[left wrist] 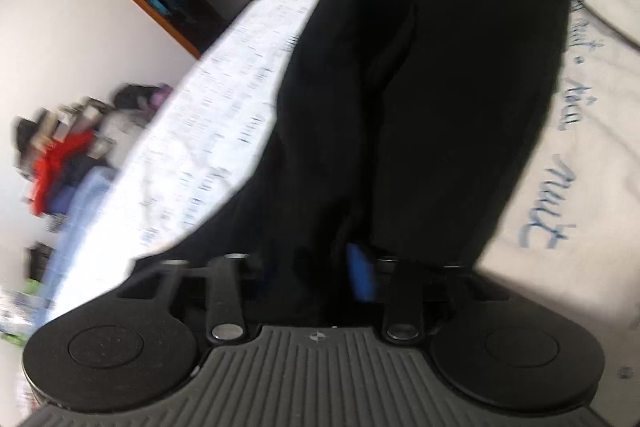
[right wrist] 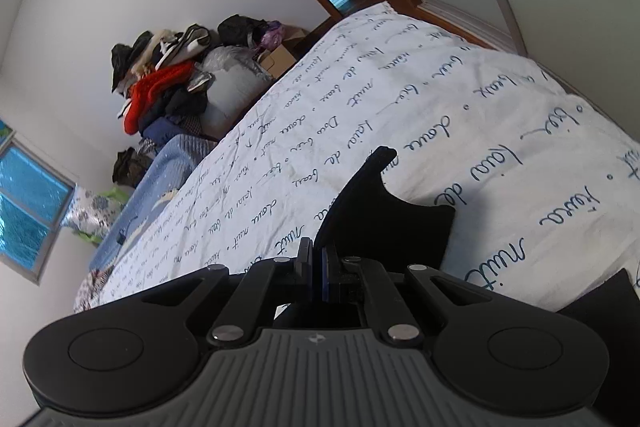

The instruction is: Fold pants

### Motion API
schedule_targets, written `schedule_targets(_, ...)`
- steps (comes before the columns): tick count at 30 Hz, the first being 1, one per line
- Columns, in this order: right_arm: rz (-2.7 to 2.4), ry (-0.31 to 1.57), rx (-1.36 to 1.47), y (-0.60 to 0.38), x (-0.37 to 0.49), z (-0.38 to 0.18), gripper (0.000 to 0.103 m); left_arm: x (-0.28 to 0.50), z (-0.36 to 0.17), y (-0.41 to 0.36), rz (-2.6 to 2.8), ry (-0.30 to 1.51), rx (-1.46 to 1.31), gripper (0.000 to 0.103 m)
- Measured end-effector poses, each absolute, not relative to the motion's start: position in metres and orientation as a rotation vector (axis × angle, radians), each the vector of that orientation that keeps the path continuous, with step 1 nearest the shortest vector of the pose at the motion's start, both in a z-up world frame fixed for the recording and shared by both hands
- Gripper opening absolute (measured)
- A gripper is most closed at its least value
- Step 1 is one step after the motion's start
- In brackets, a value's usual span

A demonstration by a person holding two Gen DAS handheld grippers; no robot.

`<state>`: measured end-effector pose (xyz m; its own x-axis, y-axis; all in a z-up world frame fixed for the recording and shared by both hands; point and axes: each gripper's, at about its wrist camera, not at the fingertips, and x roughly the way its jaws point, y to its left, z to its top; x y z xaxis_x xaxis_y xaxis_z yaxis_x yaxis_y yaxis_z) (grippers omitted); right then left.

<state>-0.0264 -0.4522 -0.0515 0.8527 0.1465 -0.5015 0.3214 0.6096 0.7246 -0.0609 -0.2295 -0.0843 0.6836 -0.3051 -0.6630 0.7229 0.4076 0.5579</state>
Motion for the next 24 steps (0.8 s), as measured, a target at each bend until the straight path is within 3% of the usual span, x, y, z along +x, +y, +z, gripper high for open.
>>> schedule_targets(1, -0.109, 0.555, 0.932, -0.454, -0.028, -0.052, 0.003, -0.067, -0.085, -0.226, -0.704, 0.519, 0.939, 0.007)
schedule_targets(4, -0.104, 0.543, 0.952, -0.456, -0.029, -0.053, 0.004, -0.067, -0.086, -0.225, -0.712, 0.513, 0.948, 0.004)
schedule_targets(15, -0.079, 0.371, 0.983, -0.477, -0.067, -0.018, 0.004, -0.055, -0.009, -0.190, -0.677, 0.385, 0.708, 0.005)
schedule_targets(19, -0.053, 0.257, 1.014, -0.486, -0.129, -0.010, 0.003, -0.058, 0.006, -0.159, -0.816, 0.530, 0.523, 0.005)
schedule_targets(24, -0.108, 0.418, 1.117, -0.481, -0.158, -0.076, 0.005, -0.054, -0.033, -0.158, -0.792, 0.673, 0.543, 0.005)
